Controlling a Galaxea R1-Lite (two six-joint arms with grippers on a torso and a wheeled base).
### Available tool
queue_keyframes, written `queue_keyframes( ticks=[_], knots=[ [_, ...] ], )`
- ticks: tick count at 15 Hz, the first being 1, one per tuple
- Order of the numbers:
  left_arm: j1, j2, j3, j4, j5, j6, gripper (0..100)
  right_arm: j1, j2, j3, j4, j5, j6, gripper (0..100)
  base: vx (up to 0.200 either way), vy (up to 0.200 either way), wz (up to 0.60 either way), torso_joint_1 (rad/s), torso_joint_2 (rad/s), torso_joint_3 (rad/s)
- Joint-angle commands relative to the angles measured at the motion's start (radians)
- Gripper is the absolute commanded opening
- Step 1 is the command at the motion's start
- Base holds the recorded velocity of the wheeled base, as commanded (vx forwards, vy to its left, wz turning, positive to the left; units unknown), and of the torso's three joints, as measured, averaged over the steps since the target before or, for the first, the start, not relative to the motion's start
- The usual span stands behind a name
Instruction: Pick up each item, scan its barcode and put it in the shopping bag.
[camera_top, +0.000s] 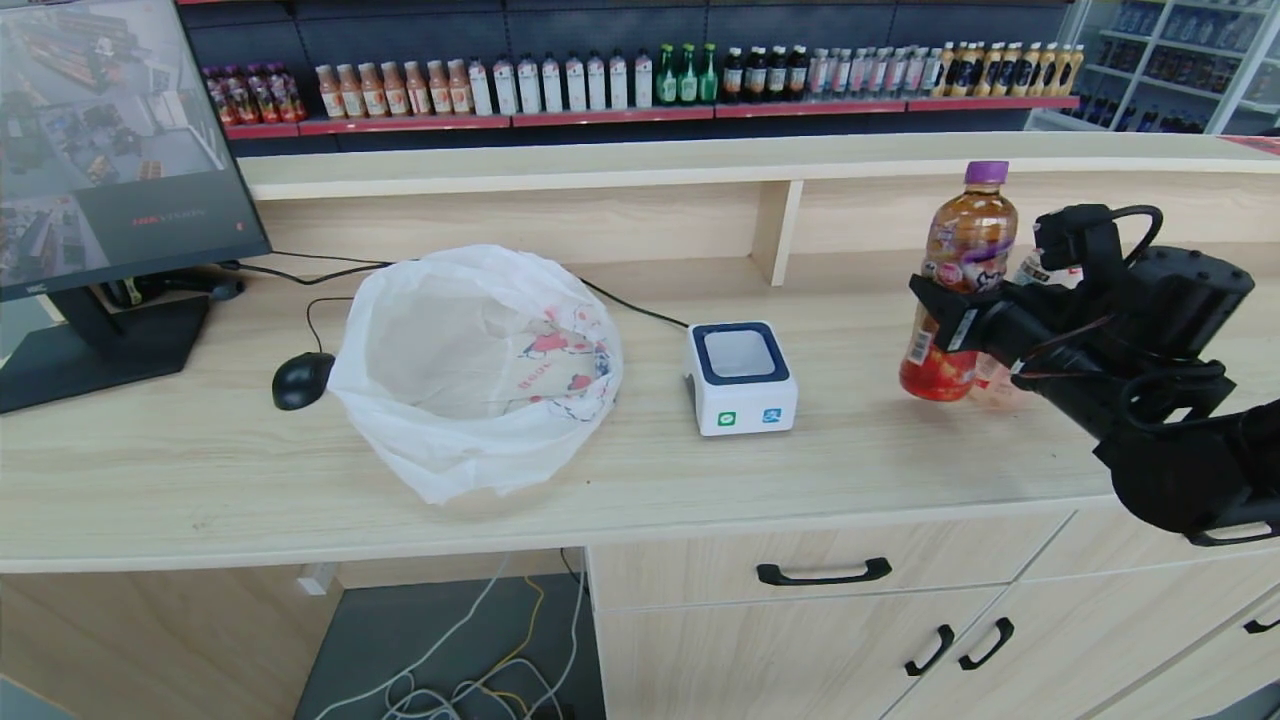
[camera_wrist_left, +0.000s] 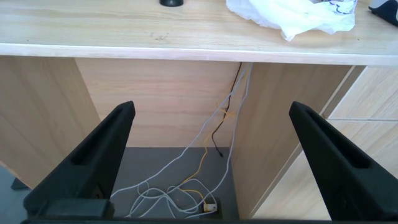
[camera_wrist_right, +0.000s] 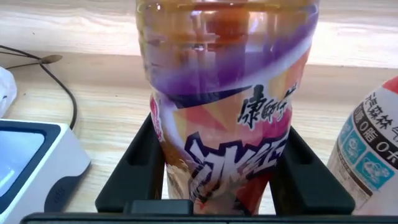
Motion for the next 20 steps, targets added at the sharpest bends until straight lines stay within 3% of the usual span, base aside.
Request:
queue_keyframes(
  ticks=[1,5,14,20],
  knots=[
    [0.0,0.0,0.0,0.0,0.001,0.0,100,0.026,-0.066,0.036,-0.004,0.001,-0.002,0,0.0,0.0,0.0,0.0,0.0,0.0],
    [0.0,0.0,0.0,0.0,0.001,0.0,100,0.043,-0.156,0.131,-0.018,0.003,0.001,0,0.0,0.0,0.0,0.0,0.0,0.0],
    [0.0,0.0,0.0,0.0,0.001,-0.002,100,0.1,-0.517,0.522,-0.044,0.024,-0.019,0,0.0,0.0,0.0,0.0,0.0,0.0],
    [0.0,0.0,0.0,0.0,0.001,-0.002,100,0.116,-0.649,0.648,-0.016,0.046,-0.053,0,0.0,0.0,0.0,0.0,0.0,0.0]
  ],
)
